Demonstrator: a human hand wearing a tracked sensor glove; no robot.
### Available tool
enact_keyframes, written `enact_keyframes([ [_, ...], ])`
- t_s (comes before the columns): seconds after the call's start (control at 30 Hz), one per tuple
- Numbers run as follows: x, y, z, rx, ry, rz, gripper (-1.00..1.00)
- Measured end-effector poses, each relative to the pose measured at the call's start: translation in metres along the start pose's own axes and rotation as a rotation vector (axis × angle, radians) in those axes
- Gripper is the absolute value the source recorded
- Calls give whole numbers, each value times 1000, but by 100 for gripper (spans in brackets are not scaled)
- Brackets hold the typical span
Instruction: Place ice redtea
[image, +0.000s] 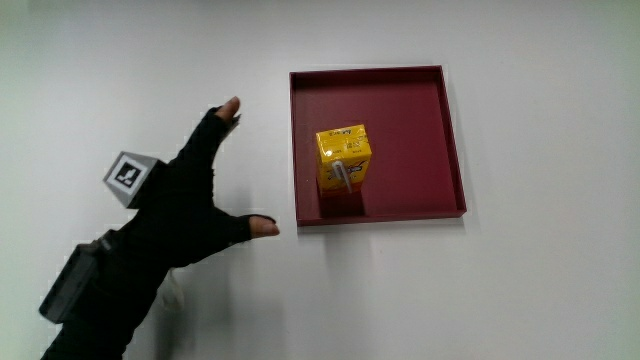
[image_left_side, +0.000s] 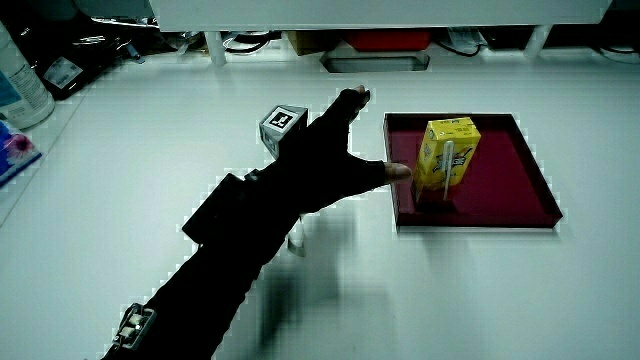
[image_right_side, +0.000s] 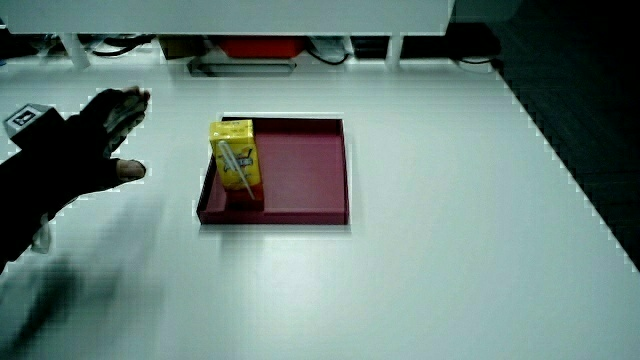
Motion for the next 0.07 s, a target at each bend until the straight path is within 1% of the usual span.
enact_keyframes([
  [0.03,0,-2,1,0,9,-16,-100],
  [0.07,0,-4,2,2,17,-9,-100],
])
